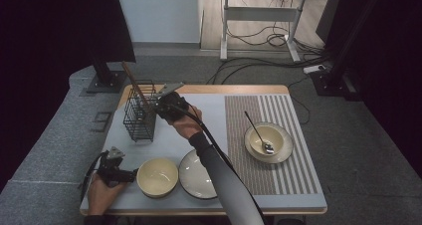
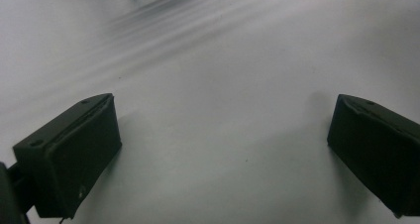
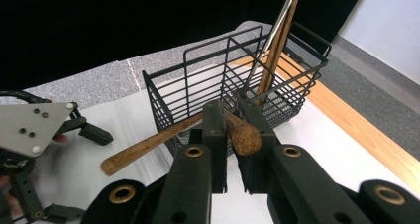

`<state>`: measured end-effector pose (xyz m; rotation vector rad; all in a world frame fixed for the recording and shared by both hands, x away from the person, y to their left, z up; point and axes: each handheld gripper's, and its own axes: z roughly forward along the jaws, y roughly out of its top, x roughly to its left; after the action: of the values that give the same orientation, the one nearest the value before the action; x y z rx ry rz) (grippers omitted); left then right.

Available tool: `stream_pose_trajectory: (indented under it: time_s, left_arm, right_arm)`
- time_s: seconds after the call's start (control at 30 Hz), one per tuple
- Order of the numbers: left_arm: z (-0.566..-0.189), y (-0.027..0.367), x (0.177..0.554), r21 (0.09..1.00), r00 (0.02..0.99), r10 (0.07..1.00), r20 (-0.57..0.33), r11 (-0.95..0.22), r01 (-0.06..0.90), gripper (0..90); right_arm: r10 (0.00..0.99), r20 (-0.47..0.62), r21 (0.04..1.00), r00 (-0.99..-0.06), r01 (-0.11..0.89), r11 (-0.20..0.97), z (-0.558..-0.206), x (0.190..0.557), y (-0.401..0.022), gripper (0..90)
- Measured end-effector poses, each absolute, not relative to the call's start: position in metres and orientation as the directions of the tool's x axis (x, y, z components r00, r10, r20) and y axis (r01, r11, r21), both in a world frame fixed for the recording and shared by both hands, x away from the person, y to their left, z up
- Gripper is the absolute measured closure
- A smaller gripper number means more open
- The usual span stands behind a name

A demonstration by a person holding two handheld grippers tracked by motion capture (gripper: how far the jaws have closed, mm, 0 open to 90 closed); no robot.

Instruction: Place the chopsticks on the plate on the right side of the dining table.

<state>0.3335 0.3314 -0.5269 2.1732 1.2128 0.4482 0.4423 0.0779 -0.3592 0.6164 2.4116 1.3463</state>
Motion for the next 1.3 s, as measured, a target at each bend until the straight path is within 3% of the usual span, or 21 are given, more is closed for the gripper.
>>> stream_pose_trajectory:
  time_s: [1.3]
  left_arm:
    - [-0.527, 0.331, 0.333, 0.651, 0.525, 0.851, 0.003, -0.400, 0.645, 0.0]
  right_arm:
    - [0.509, -0.055, 0.892, -0.859, 0.187, 0.412, -0.300, 0.415, 0.018, 83.0]
